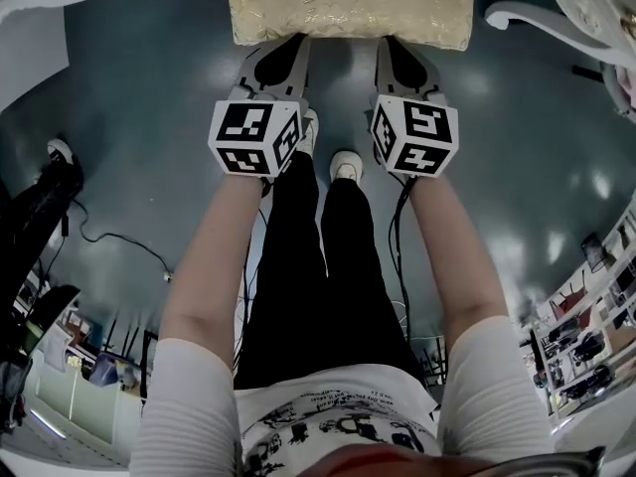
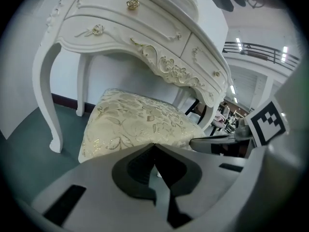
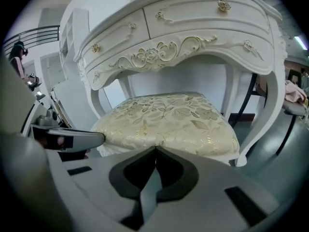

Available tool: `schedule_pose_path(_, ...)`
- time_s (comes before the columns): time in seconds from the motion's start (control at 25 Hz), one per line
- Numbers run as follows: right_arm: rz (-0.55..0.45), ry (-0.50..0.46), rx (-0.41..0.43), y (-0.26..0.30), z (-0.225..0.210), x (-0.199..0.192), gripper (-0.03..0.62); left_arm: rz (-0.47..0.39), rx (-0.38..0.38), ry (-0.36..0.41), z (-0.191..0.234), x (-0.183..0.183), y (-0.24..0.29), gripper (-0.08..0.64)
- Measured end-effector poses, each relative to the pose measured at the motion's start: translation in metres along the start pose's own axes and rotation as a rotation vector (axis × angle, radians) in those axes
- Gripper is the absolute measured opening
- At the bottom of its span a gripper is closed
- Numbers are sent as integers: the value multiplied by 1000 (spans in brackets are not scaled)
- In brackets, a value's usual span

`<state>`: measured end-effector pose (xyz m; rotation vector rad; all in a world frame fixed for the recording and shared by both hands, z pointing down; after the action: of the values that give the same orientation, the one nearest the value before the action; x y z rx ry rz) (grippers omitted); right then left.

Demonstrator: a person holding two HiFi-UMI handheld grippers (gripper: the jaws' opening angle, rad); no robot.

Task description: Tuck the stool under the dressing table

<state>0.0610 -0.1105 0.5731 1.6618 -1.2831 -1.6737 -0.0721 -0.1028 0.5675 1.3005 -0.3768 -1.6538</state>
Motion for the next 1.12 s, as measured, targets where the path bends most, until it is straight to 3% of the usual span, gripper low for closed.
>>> schedule_pose_path(0.12,-24,-31,-1,10,-4,16,17,-6,-1,35,7,15,8,20)
schedule_pose_path(0.56,-38,-70,-19,39,-22,63,17,-45,16,39,24,60,39,20)
schedule_pose_path(0.84,-33,-70,-39,50,-31,82,17,-61,-64,37,30,77,51,20)
schedule_pose_path(1.12,-37,-70,-47,62,-30,101,17,-68,-27,34,44,97,60,20)
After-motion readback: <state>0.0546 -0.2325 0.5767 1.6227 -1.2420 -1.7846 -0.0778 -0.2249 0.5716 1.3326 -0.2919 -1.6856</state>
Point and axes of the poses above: the fingertips, and each gripper's own axes: y forward along the fingers, z to its left, x out of its top, the point moved 2 cm from there along -y, backward along the fingers, and after that the axes turned 13 degrees about z, right-handed, at the moved point
